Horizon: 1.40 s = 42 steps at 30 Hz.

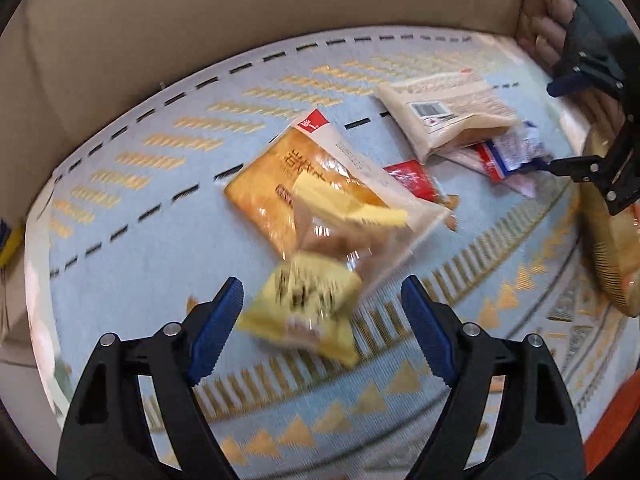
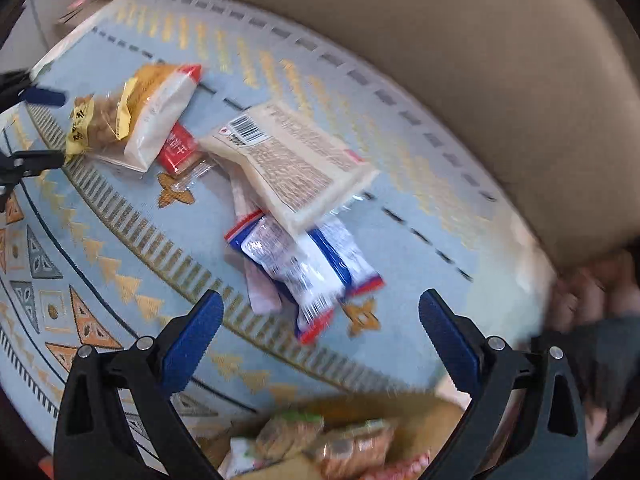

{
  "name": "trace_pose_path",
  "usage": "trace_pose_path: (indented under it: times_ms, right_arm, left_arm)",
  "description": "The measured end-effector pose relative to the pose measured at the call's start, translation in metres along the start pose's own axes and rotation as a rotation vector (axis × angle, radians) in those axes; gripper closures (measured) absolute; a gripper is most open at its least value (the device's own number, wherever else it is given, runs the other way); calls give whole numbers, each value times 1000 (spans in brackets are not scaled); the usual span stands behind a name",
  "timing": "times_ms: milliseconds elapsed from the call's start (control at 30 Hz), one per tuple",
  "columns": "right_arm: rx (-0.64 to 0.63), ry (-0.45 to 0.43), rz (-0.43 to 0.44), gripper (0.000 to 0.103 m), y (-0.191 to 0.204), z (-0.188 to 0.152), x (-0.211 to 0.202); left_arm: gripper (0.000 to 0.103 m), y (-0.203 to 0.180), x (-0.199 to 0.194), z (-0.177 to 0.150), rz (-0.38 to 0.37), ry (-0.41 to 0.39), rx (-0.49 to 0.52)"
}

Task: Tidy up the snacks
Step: 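Grasp the yellow peanut pastry bag with the left tool while the right grasps the white-blue chip bag, then carry both bags to the gold plate and open both tools over it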

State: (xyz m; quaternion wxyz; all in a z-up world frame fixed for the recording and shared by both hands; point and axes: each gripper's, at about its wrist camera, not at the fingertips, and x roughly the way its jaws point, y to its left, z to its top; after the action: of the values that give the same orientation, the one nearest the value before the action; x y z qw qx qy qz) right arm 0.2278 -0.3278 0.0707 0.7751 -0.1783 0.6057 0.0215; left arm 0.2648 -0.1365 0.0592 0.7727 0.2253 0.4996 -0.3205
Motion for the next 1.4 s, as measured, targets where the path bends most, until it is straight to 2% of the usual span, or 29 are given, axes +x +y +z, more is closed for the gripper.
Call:
trace_pose_path:
  times_ms: [100,167,200,233,267,300,333,367,400,433,500,600,700,800,867,933,1067,1167,1300,1333,1400]
  right_arm:
    - [-48,62,-4,6,0,10,34]
    - [-61,97,-2,6,-2,16,54]
    - [-58,106,14,6,-4,18,59]
    - [-39,110,39,7,-6,19,63]
    - [-17,117,61,12,-9,20,65]
    - [13,126,97,20,-13,20,67]
    - [32,123,105,21,-15,20,66]
    - [42,116,104,24,-15,18,64]
    - [40,117,94,33,-13,15,62]
    - [40,118,81,39,-11,12,59]
    - [65,114,76,46,-9,2,51]
    - [106,82,83,50,-2,-17,29]
    - [184,59,153,52,7,-33,1]
    - [250,14,243,52,29,-51,-32]
    - [303,17,295,53,55,-65,-48]
    - [348,36,305,53,77,-78,-54]
    - [469,67,306,52,135,-126,-57]
    - [567,74,284,52,159,-150,-52]
    - [651,44,331,50,189,-177,-53]
    - [656,35,347,47,194,-182,-54]
    - [676,-7,333,19,199,-193,-59]
  left_arm:
    - [25,1,15,5,-19,36,-15]
    - [25,0,16,4,-28,29,-25]
    - [29,0,16,4,-35,26,-29]
    - [47,-1,15,4,-34,25,-33]
    - [54,-2,15,3,-30,30,-33]
    - [58,-3,14,2,-24,29,-36]
    - [61,-3,13,1,-14,25,-39]
    - [61,-4,10,-2,-11,21,-47]
    - [62,-4,6,-4,-13,14,-57]
    - [62,-5,1,-7,-16,6,-68]
    - [62,-6,-16,-18,-35,-20,-105]
    - [62,-14,-44,-37,-47,-51,-136]
    - [62,-25,-75,-66,-67,-76,-166]
    - [62,-36,-100,-98,-77,-84,-199]
    - [62,-45,-111,-122,-71,-81,-234]
    - [62,-49,-118,-147,-66,-69,-281]
    - [62,-53,-119,-194,-91,-62,-379]
    - [62,-53,-113,-218,-29,-72,-387]
    - [62,-44,-103,-234,39,-55,-413]
    - [61,-40,-105,-234,34,-61,-427]
    - [61,-32,-111,-234,11,-94,-461]
